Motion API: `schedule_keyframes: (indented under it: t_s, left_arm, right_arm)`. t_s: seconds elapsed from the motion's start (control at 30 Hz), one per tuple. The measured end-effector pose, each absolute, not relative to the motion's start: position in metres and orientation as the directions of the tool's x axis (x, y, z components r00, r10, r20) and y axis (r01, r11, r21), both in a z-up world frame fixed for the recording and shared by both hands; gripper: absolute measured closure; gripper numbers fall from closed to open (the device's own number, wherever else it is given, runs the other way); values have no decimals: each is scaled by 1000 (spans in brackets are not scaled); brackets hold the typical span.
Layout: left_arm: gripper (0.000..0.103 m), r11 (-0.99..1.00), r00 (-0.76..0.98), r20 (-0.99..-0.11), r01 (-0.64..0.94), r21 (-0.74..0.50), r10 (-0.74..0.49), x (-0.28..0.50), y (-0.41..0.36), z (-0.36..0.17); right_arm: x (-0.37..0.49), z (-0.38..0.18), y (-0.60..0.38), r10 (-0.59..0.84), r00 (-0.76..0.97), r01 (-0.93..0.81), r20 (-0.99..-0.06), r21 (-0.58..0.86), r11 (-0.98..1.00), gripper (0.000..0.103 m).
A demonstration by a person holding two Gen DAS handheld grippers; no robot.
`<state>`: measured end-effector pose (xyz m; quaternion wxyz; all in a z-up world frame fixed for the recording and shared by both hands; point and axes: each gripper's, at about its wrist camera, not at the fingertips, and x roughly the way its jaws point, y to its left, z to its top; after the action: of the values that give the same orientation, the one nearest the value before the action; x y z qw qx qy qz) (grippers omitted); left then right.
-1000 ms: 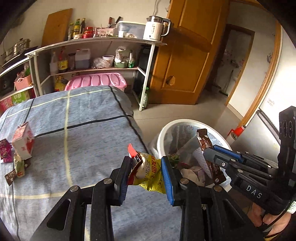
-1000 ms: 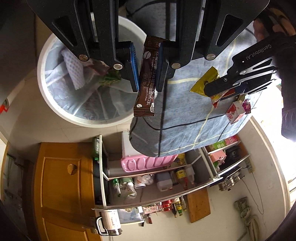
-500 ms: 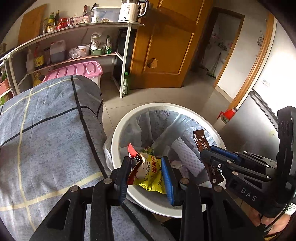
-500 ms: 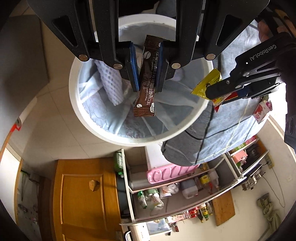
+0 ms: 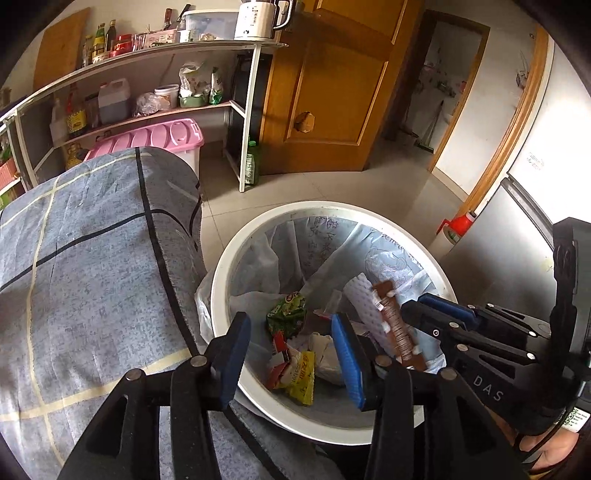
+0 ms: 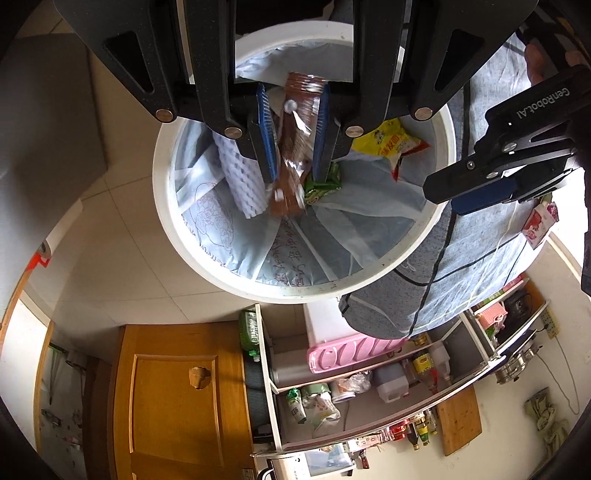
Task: Collect trash
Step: 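Carry the yellow wrapper and chocolate wrapper over the bin while both tools open to drop them, then move both open tools back over the remaining trash on the table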
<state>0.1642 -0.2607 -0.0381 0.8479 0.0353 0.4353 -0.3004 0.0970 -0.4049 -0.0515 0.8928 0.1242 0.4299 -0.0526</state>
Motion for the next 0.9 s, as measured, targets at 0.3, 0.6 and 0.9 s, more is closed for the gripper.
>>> schedule_keyframes:
  t_s: [0.3, 0.6, 0.9]
  left_arm:
    - [54, 833, 477, -736, 511, -214, -481, 159, -234, -27]
    - [51, 888, 577, -700, 421, -186, -421, 153, -173, -9]
    - [50, 941, 642, -692, 285, -183, -329, 150, -96, -5]
  right_arm:
    - [93, -44, -395, 15, 638, 192, -770, 178, 965, 64]
    - [98, -32, -362, 65, 666, 127, -743, 199, 972, 64]
    - [112, -22, -309, 137, 673, 28, -727, 210, 977, 64]
